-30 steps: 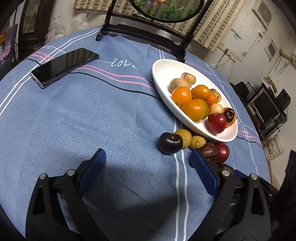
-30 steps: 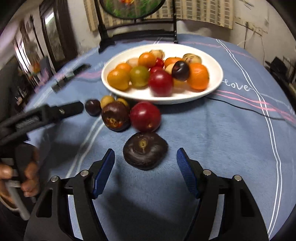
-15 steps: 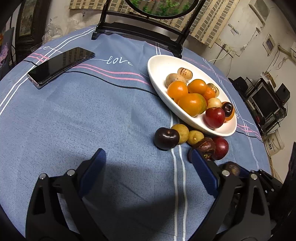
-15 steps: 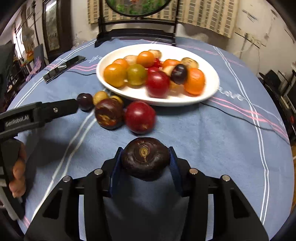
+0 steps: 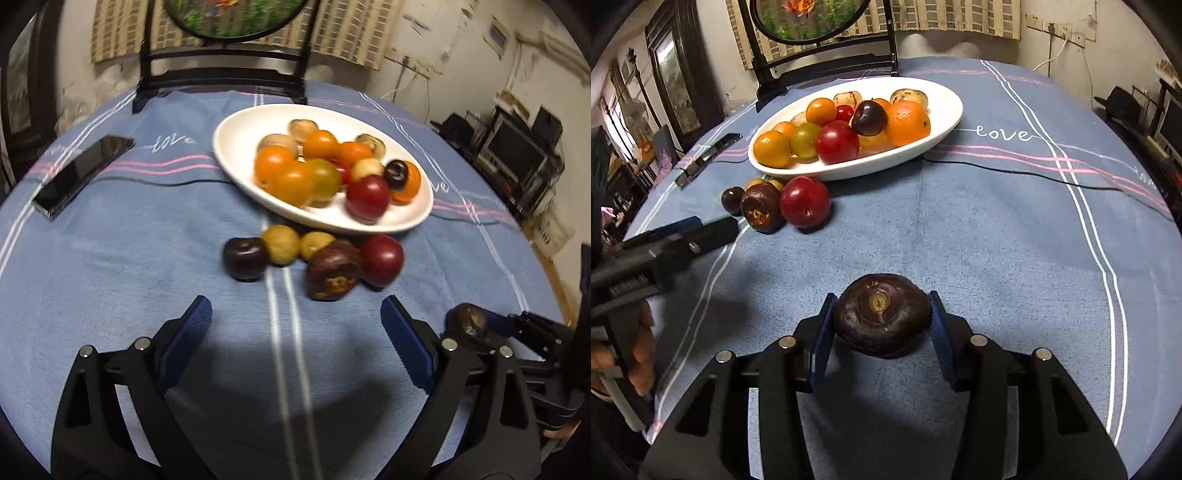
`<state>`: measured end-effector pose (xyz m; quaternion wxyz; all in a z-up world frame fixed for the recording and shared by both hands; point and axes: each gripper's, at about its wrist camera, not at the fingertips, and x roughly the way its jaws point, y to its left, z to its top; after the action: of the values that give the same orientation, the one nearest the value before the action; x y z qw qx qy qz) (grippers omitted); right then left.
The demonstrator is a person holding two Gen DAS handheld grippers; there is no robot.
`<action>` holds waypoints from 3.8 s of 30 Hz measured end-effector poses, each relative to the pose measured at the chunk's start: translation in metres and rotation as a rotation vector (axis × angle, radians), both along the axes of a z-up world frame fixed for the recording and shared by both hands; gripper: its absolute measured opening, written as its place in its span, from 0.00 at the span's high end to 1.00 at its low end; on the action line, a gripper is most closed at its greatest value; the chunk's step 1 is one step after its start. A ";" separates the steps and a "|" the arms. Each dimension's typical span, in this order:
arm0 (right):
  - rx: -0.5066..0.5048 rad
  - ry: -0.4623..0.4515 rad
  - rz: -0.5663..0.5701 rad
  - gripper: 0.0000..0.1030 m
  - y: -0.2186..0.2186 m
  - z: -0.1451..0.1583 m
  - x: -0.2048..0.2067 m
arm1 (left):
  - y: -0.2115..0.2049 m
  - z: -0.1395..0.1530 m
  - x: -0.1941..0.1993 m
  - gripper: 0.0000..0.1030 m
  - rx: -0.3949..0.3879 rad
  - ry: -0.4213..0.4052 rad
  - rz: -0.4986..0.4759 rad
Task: Organize fruits
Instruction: 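Grasp a dark purple fruit with the right tool while the left tool grasps another, then carry both dark purple fruits toward the plate, then lower both dark purple fruits onto the plate and open both tools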
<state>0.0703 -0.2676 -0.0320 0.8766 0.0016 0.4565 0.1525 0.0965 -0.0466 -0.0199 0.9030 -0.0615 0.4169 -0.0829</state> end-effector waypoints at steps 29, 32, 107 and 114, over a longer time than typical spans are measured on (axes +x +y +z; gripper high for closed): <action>0.103 0.022 0.003 0.51 -0.011 0.000 0.004 | -0.025 -0.004 0.027 0.60 0.054 0.045 -0.153; 0.104 0.022 0.003 0.51 -0.011 0.000 0.004 | -0.027 -0.009 0.027 0.60 0.055 0.064 -0.165; 0.178 -0.195 -0.073 0.36 0.009 0.044 0.118 | 0.018 0.044 0.127 0.23 -0.070 -0.015 0.054; 0.200 -0.197 -0.082 0.35 0.003 0.044 0.099 | 0.037 0.043 0.094 0.19 -0.077 -0.022 0.105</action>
<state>0.1690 -0.2641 0.0117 0.9181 0.0925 0.3503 0.1609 0.1907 -0.0096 0.0227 0.9077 -0.1170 0.3995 -0.0520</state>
